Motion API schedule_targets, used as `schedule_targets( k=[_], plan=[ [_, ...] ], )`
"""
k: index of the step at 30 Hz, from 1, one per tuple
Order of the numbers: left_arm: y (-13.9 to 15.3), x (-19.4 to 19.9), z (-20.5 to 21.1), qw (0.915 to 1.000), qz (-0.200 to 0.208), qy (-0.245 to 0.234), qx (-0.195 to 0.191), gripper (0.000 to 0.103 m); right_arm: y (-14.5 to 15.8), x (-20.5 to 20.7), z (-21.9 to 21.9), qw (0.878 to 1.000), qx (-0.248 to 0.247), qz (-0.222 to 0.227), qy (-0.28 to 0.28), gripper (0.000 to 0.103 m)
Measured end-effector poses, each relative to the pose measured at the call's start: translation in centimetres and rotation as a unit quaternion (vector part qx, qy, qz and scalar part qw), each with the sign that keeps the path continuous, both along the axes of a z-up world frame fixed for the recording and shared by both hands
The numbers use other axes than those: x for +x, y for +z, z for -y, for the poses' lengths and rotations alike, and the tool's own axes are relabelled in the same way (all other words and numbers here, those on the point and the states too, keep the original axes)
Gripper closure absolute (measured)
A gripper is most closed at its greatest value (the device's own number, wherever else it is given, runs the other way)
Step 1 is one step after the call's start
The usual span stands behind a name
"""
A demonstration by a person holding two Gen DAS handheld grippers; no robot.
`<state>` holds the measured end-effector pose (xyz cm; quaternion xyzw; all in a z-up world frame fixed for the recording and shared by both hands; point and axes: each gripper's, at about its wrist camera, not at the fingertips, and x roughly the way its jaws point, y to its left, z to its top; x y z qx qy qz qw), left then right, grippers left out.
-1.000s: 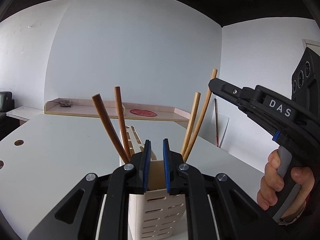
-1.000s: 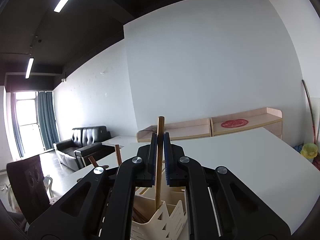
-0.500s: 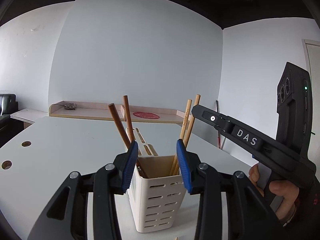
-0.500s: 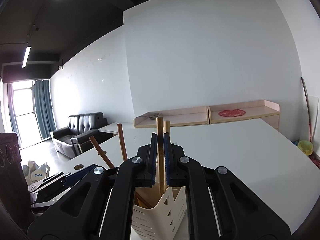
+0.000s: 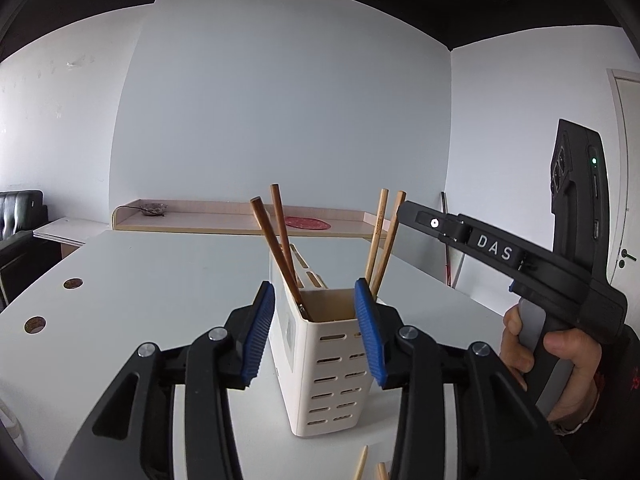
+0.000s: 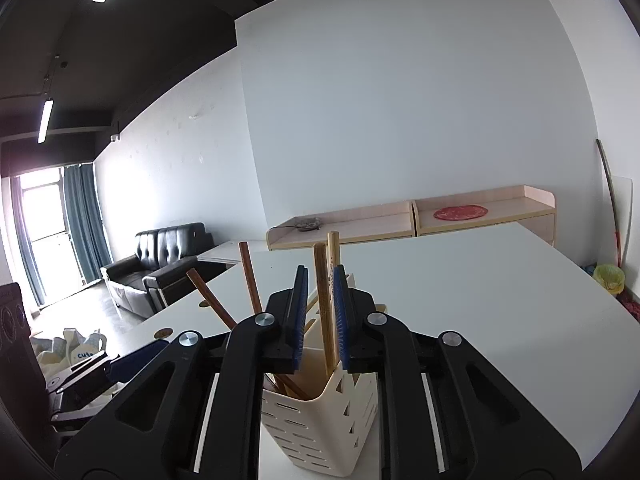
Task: Organize utensils
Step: 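Open both grippers to release the spoon and chopstick into the holder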
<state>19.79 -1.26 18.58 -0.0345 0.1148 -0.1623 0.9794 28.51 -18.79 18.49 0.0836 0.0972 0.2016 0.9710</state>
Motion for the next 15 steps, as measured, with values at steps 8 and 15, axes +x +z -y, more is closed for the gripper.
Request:
schedule_targets(
  k=[8,15],
  plan=[
    [-1.6,-0.8,0.2,0.9957,-0.049,-0.043,0.066,0.062,-0.2,-0.3,2.7,0.993,0.04,-0.102,-0.034,0.076],
    [-5.3,-0.4,2.1,0.9769,-0.132,-0.082,0.147,0.062,-6.0,1.2,4.9,0.947,0.09,-0.308,-0.014,0.076]
  ],
)
